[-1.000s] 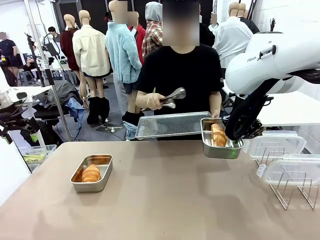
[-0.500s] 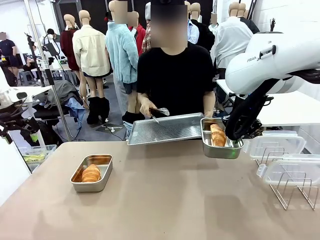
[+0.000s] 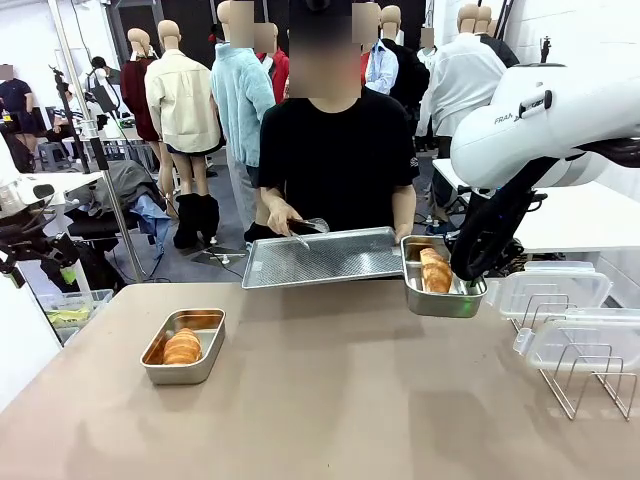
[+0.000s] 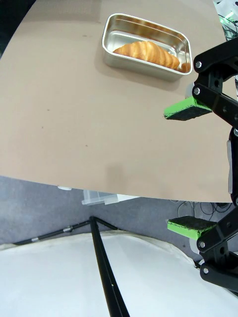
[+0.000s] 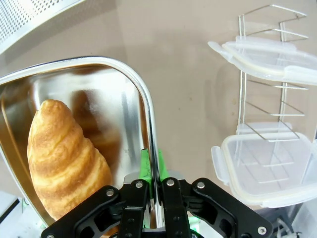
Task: Place the bread in airtight containers.
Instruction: Once an object is inside an Airtight Container , place the container in the center of the table.
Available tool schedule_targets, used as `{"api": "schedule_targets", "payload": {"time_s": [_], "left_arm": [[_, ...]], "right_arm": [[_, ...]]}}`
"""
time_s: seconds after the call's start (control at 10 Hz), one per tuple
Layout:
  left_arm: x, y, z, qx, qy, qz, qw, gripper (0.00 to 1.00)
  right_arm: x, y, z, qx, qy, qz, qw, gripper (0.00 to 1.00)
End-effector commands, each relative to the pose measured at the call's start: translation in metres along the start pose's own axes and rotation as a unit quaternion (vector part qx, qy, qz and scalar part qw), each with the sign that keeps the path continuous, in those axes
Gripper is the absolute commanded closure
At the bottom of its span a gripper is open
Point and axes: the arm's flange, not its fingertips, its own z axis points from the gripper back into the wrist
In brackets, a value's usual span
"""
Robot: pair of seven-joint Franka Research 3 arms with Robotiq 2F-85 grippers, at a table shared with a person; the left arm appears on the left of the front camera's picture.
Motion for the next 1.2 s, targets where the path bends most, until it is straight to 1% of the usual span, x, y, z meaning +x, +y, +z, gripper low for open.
{"api": "schedule_targets", "payload": {"time_s": [0.0, 0.8, 0.9, 1.1], "left_arm": [[0.0, 0.0, 0.002, 0.001, 0.001, 0.001, 1.0, 0.0], [0.0, 0.0, 0.002, 0.001, 0.001, 0.001, 1.0, 0.0], [0.0, 0.0, 0.002, 0.001, 0.001, 0.001, 1.0, 0.0], [0.0, 0.0, 0.002, 0.001, 0.001, 0.001, 1.0, 0.0]], "right_arm": [[-0.003, 0.0, 0.001, 0.002, -0.004, -0.001, 1.0, 1.0], [0.0, 0.0, 0.0, 0.0, 0.0, 0.0, 1.0, 1.0], [0.001, 0.006, -0.01, -0.005, 0.003, 0.017, 1.0, 1.0], [0.001, 0.015, -0.03, -0.02, -0.024, 0.014, 0.999, 1.0]]}}
